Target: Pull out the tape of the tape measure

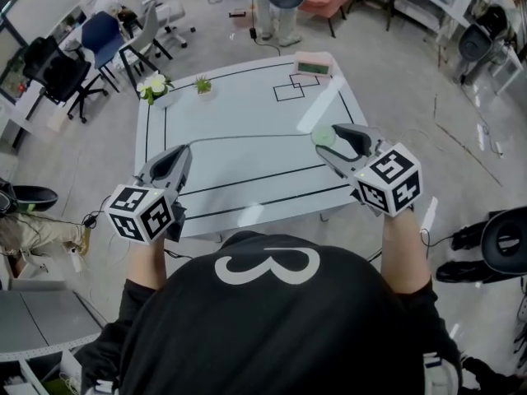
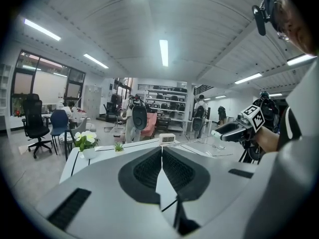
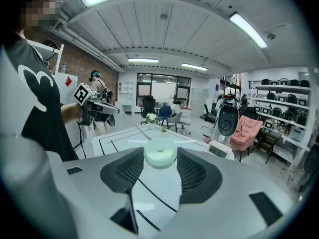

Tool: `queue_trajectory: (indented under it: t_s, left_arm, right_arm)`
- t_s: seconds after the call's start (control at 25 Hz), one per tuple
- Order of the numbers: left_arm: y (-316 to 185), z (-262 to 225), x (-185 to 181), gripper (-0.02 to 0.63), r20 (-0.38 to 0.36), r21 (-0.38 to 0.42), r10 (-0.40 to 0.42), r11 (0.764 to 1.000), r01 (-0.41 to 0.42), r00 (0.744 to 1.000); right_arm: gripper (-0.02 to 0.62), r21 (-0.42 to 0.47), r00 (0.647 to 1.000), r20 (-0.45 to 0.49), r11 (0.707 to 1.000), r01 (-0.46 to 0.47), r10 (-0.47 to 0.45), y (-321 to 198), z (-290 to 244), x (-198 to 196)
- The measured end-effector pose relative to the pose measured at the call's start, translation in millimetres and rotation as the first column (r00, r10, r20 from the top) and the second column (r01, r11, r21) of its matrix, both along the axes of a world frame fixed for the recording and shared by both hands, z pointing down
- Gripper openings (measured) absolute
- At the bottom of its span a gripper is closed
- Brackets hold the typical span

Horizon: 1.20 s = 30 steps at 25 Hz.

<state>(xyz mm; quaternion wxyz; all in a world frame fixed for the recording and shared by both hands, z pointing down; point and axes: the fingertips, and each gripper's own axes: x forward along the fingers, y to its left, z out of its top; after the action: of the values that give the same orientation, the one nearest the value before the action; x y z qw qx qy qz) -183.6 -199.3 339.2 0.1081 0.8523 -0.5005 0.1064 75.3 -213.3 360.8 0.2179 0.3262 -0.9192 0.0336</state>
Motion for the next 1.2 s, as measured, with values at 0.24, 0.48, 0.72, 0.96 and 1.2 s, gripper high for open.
queue_trajectory:
  t_s: [0.24, 0.48, 0.72, 0.96, 1.2]
  left_arm:
    - [-11, 21, -14, 0.006, 0.009, -0.039, -0.037, 0.999, 0.037, 0.999]
    - [-27, 59, -18, 0.006, 0.047, -0.101, -0.032, 0.994, 0.037, 0.998]
    - [-43, 110, -14, 0.008, 0.080, -0.190, -0.028, 0.981, 0.042, 0.996]
    - [-51, 157, -10, 0.008, 0.115, -0.292, -0.020, 0.955, 0.053, 0.993]
    - [-59, 198, -14, 0.008, 0.213, -0.356, 0.012, 0.932, 0.066, 0.977]
  right_arm:
    - [0.218, -0.034, 1.000, -0.008, 0.999, 0.028, -0.028, -19, 20, -14]
    - [0.218, -0.117, 0.999, -0.041, 0.993, 0.012, -0.017, -43, 66, -19]
    - [0.218, -0.205, 0.998, -0.061, 0.978, -0.035, 0.022, -61, 122, -16]
    - [0.218, -0.284, 0.992, -0.115, 0.955, -0.089, 0.058, -76, 169, -15]
    - [0.219, -0.301, 0.978, -0.208, 0.950, -0.088, 0.025, -86, 203, -22]
